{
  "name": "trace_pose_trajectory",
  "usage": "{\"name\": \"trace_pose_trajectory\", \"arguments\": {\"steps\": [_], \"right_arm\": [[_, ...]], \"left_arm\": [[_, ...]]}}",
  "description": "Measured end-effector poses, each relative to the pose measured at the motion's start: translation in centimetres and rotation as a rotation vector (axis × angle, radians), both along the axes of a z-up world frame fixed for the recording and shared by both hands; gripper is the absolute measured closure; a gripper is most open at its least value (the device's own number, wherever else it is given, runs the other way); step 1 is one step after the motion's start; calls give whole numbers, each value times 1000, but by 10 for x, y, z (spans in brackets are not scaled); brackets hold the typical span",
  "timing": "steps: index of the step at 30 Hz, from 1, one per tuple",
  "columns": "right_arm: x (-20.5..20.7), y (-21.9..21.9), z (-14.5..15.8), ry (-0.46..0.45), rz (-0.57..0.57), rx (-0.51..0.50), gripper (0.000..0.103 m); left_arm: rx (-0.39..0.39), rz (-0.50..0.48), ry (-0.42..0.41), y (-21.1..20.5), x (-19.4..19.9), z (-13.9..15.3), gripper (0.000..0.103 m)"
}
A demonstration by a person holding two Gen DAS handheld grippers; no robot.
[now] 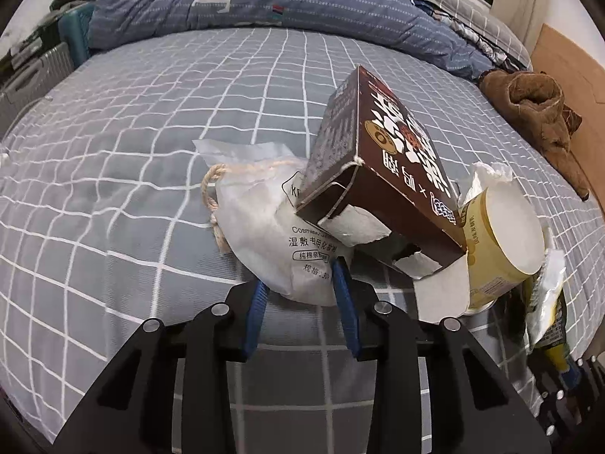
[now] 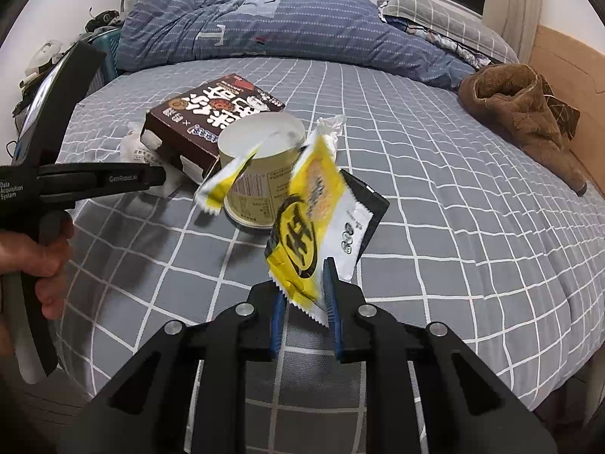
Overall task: Collect trash
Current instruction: 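Grasp the white mask with the left tool while the right tool grasps the yellow snack wrapper, then lift the white mask and yellow wrapper and carry both to the floor bin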
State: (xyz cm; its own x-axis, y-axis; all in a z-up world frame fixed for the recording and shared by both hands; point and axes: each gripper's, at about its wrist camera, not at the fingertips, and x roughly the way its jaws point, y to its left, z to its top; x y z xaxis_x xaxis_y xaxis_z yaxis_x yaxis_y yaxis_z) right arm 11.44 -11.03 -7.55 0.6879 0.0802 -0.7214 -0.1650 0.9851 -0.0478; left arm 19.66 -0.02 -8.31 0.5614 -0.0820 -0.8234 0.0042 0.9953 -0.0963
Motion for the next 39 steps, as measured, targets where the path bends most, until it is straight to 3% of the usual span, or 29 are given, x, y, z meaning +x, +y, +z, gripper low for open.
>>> {"name": "trace_pose_trajectory", "arguments": {"steps": [14, 39], "right_arm": [[-2, -16, 12, -20, -2, 45, 97], [-31, -27, 35, -68, 18, 74, 98]], "left_arm": [[46, 66, -42, 17, -29, 25, 71], [-2, 59, -77, 29, -100, 51, 74]]}}
